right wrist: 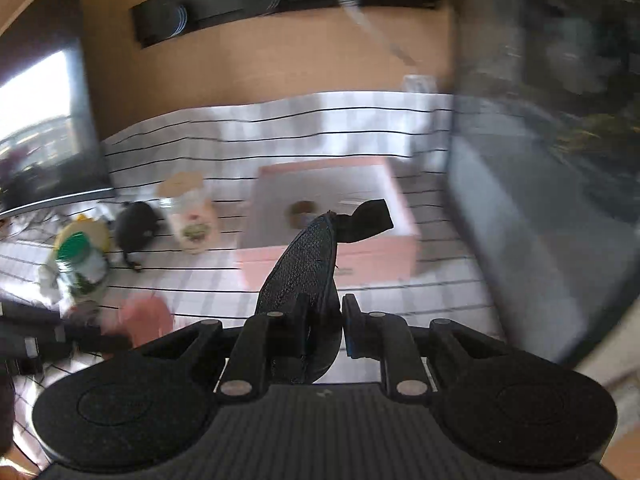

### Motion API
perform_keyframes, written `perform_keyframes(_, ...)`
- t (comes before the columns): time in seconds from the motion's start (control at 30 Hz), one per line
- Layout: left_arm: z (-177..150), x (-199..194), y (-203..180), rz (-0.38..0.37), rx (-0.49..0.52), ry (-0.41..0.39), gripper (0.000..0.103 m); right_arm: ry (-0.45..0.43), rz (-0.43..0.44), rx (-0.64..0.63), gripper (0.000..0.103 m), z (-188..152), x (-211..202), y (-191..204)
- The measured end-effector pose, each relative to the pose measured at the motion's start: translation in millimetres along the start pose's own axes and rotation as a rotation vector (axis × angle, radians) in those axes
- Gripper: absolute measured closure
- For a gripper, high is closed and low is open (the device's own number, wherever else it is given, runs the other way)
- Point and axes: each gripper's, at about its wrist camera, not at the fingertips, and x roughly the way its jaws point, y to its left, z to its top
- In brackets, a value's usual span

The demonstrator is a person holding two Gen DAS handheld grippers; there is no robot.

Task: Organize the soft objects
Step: 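Release the pink bow into the box with the left tool while the right tool lifts the black pad, then lower the black mesh pad into the pink box and open the right tool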

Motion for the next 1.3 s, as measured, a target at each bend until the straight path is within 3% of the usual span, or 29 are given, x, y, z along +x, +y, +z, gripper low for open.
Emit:
perform_keyframes(0.2,73.7,39.2,-29.9,-0.017,0.049,-0.095,0.092,-0.004,-0.009,0.021,0.086,-11.8,-6.0,-28.4)
perform_keyframes(0.3,115.4,63.5,-30.9,0.019,0.067,-0.143,0.091,-0.030,0.006,0.023,0.086,-14.9,-7.4,-35.0)
perform_keyframes(0.43,158.8,103.5,-10.7,0.005,-0.034,-0.163,0.086,-0.042,0.027,0.031,0.086,-15.4,-5.6,-39.2)
perform_keyframes(0.47,162.9,117.8,-2.2,0.039,-0.065,-0.140,0.082,-0.045,0.032,0.024,0.086,-15.9,-6.3,-40.1)
perform_keyframes(0.57,151.5,165.2,16.3,0.313,-0.070,0.009,0.084,-0.049,0.042,0.001,0.087,-15.5,-5.0,-43.1)
perform_keyframes(0.63,133.8,182.7,24.3,0.391,-0.024,0.069,0.084,-0.052,0.053,-0.007,0.086,-11.4,-1.7,-46.9)
perform_keyframes(0.7,117.8,182.4,35.1,0.399,-0.067,0.083,0.084,-0.064,0.068,-0.016,0.087,-5.5,0.6,-49.4)
perform_keyframes(0.8,102.3,161.1,42.9,0.372,-0.153,0.042,0.084,-0.088,0.109,-0.024,0.087,10.6,10.1,-49.4)
perform_keyframes(1.0,60.3,108.3,21.4,0.327,-0.155,-0.032,0.084,-0.165,0.129,-0.073,0.087,67.2,54.5,-27.3)
perform_keyframes(1.13,22.7,82.7,7.4,0.321,-0.184,0.012,0.084,-0.148,0.113,-0.073,0.087,108.5,107.4,-14.6)
perform_keyframes(1.3,-20.2,61.0,14.9,0.396,-0.282,0.057,0.084,-0.092,0.185,-0.102,0.083,112.0,111.6,-9.5)
